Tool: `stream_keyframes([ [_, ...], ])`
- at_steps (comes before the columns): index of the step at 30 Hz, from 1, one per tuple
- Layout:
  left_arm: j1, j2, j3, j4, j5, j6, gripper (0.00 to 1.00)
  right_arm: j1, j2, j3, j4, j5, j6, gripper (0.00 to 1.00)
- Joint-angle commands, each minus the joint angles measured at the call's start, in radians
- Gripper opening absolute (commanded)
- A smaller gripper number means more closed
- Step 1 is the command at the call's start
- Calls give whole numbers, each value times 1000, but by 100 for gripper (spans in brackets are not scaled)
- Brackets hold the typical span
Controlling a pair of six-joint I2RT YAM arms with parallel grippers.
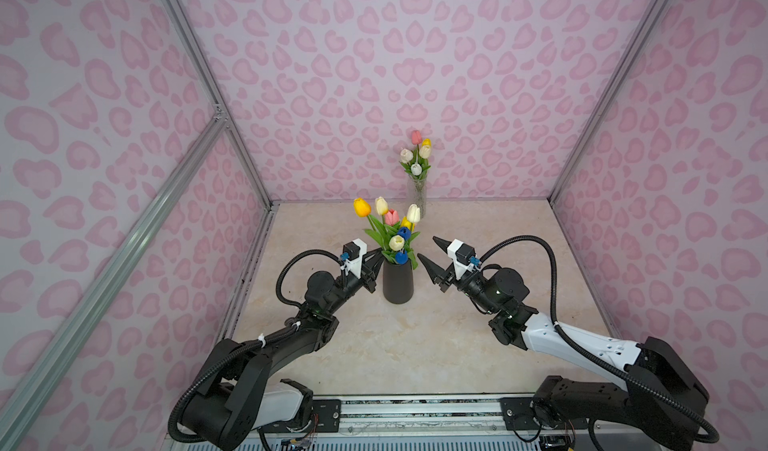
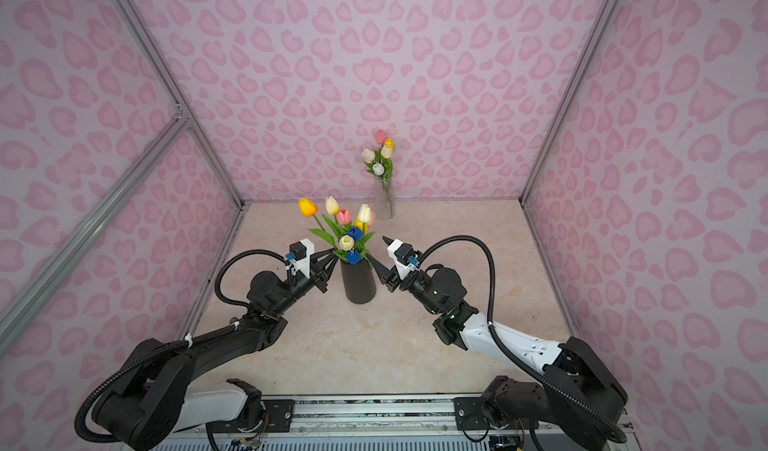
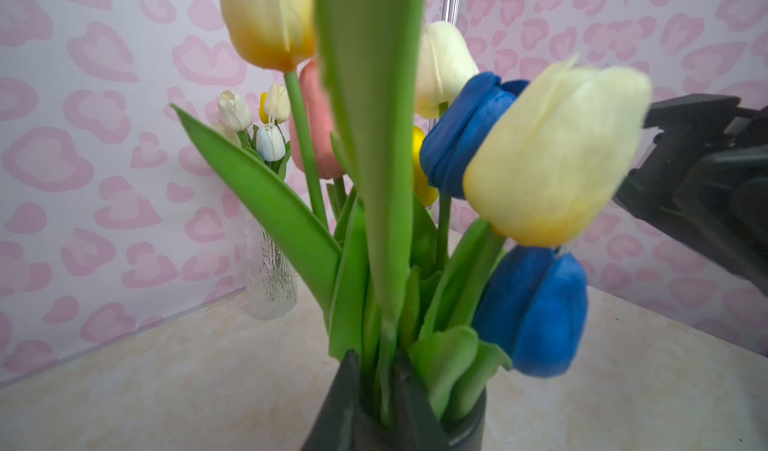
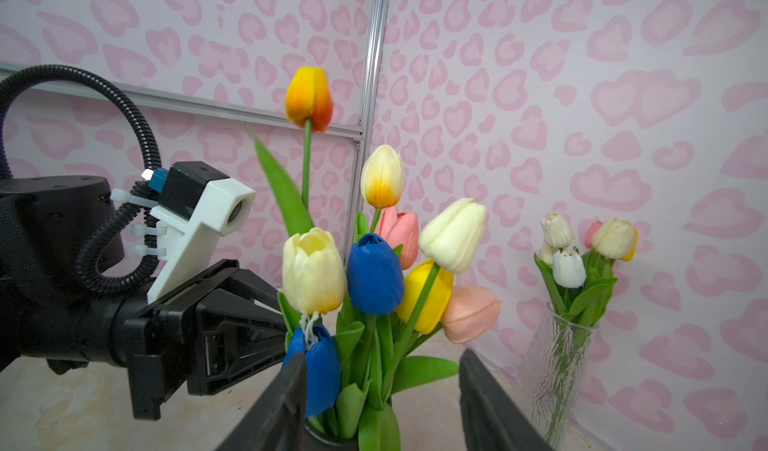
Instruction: Arrange the flowers into the vase
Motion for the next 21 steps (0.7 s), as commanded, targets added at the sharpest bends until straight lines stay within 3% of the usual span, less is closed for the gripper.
stream_keyframes([
  [1,0,-45,-16,-61,-35,45,27,3,5,5,25,-7,0,58],
  [8,0,-184,-27,-252,-99,135,30,2,-1,-2,27,-1,-2,58],
  [14,1,-264,44,-403,-51,157,31,-2,-2,-7,37,29,14,58],
  [21,1,-341,-60,-366,-144,119,40,-44,-5,-59,-26,-2,67,59],
])
